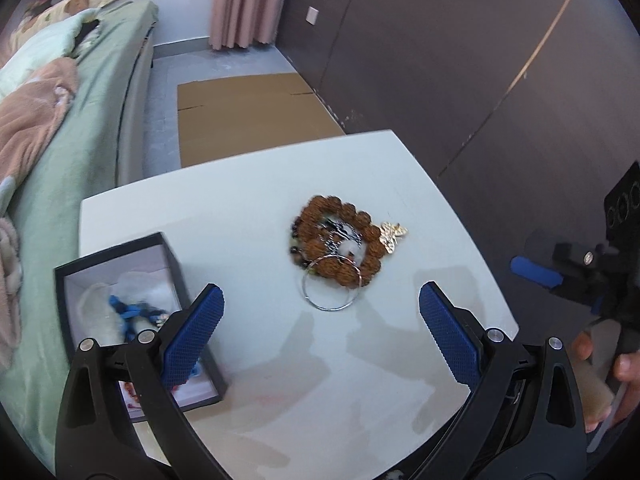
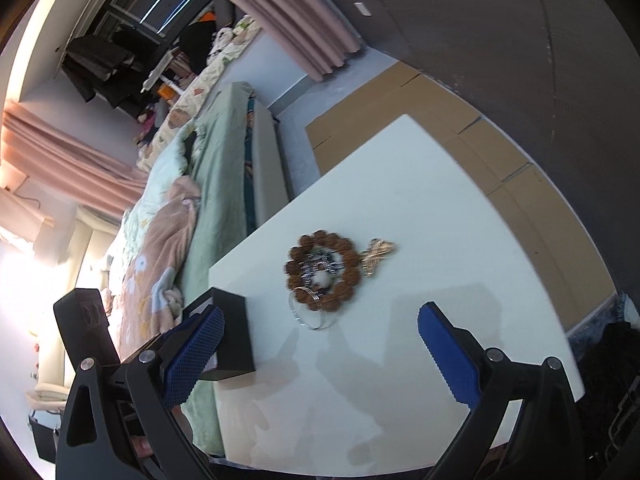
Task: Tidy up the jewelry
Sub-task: 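Lower the left tool and grasp the silver hoop while the right tool approaches the gold butterfly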
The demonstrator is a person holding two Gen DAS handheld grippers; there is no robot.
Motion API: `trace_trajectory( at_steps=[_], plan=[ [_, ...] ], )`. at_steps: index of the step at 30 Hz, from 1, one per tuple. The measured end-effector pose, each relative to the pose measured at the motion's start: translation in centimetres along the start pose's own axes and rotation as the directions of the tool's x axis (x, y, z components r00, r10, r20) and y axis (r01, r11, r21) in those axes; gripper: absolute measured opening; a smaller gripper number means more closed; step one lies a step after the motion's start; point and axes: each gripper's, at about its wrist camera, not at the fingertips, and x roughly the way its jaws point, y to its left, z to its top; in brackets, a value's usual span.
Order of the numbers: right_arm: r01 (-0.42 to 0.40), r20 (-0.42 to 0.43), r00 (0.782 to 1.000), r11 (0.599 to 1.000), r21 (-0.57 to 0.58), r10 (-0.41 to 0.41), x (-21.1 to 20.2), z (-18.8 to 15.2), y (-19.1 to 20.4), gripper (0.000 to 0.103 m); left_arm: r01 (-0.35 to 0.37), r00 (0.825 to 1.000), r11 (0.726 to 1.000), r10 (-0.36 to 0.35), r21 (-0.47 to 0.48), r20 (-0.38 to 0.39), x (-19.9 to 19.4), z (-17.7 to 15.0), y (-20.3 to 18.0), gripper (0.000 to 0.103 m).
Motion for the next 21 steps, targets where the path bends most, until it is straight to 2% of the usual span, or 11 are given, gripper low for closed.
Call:
trace_trajectory(
  at_steps=[11,21],
  plan=[
    [0.024,-0.016,1.0,0.999,0.022,-0.023,0.6,0.5,-2.3,0.095,-0.025,0.998,0.997,0.029,0.074,-0.061,4.9,-0.9,-2.1,0.097],
    [0.06,-0.038,0.998,0.998,0.032,-0.059,2.5,1.0,-3.2,0.095,-0.031,0.995,0.995,0.039,0.093,-0.089,7.7,-1.0,-1.6,0.095]
  ],
)
